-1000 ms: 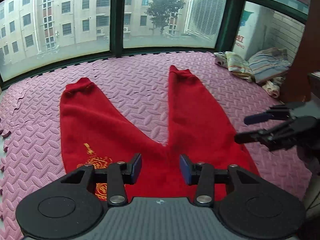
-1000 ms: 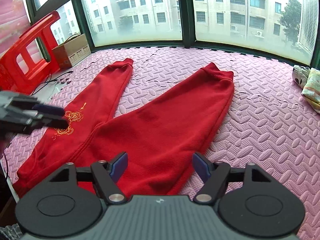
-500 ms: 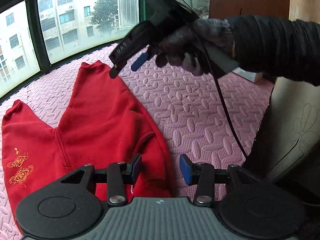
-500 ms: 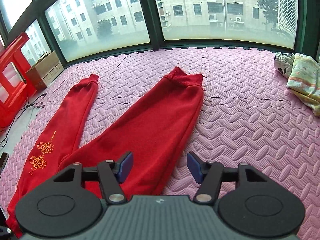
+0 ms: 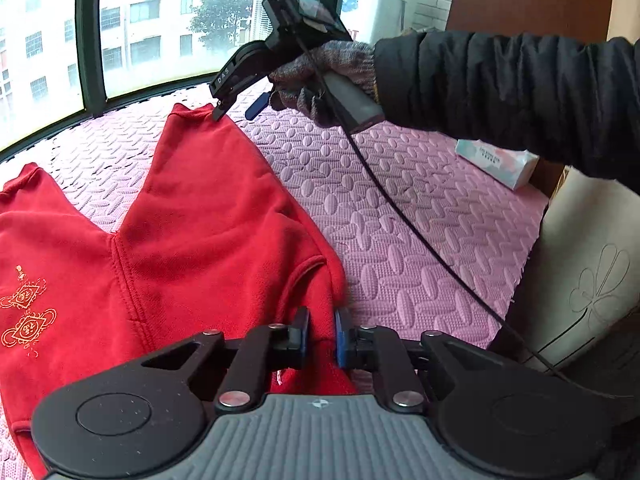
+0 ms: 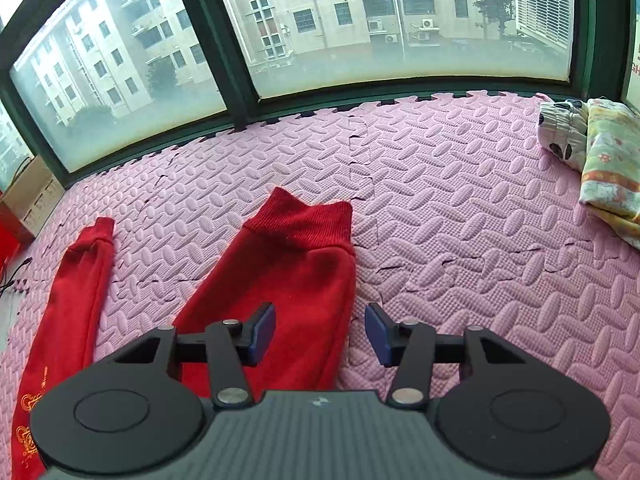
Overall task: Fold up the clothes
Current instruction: 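Grasp one leg cuff with the right gripper and lift it over the other leg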
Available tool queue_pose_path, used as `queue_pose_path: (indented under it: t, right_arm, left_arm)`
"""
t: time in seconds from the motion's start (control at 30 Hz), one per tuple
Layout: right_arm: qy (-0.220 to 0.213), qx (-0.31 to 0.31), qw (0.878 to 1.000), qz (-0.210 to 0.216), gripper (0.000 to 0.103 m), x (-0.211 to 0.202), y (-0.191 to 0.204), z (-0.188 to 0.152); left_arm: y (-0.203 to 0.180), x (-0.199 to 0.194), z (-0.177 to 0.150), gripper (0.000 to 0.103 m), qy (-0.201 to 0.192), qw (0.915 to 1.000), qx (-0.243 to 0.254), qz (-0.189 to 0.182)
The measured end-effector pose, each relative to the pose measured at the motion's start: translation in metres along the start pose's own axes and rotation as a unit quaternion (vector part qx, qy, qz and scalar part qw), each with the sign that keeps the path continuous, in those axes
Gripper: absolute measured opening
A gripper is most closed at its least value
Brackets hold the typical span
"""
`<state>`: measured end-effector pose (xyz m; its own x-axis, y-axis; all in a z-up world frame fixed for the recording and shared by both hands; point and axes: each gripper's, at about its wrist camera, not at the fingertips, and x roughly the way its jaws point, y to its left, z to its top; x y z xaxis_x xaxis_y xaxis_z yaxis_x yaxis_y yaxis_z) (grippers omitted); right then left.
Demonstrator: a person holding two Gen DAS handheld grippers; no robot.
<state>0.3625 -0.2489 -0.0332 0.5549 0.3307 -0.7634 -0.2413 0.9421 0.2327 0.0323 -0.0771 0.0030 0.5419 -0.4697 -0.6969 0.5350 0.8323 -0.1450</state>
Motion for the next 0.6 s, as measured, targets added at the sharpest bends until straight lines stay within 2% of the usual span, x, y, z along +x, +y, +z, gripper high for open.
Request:
queue_pose_path:
  t: [0.13, 0.3, 0.33, 0.43, 0.53, 0.6]
  right_arm:
    - [0.001, 0.016, 1.000, -0.014, 0.049, 0.020, -0.002, 0.010]
    - [0.001, 0.015, 0.999, -0.031, 0.050, 0.030, 0.000, 0.006]
    - [0.000, 0.017, 0.999, -0.031, 0.047, 0.030, 0.001, 0.006]
    - [0.004, 0.029, 0.999, -0.026, 0.019, 0.029, 0.001, 0.007]
    - [-0.003, 0.061, 0.998, -0.033, 0.010, 0.023, 0.001, 0.011]
    - [-0.013, 0.076, 0.997, -0.028, 0.009, 0.016, 0.003, 0.015]
  left_arm:
    - [0.009, -0.010, 0.003, 0.014, -0.016, 0.9995, -0.024, -0.017]
    - [0.018, -0.018, 0.004, 0.014, -0.027, 0.9982, -0.046, -0.027]
    - [0.020, -0.019, 0.003, 0.014, -0.029, 0.9979, -0.050, -0.028]
    - [0.022, -0.022, 0.002, 0.013, -0.036, 0.9972, -0.059, -0.028]
    - [0.025, -0.028, -0.001, 0.013, -0.045, 0.9962, -0.070, -0.027]
    - [0.028, -0.034, -0.003, 0.012, -0.052, 0.9951, -0.080, -0.026]
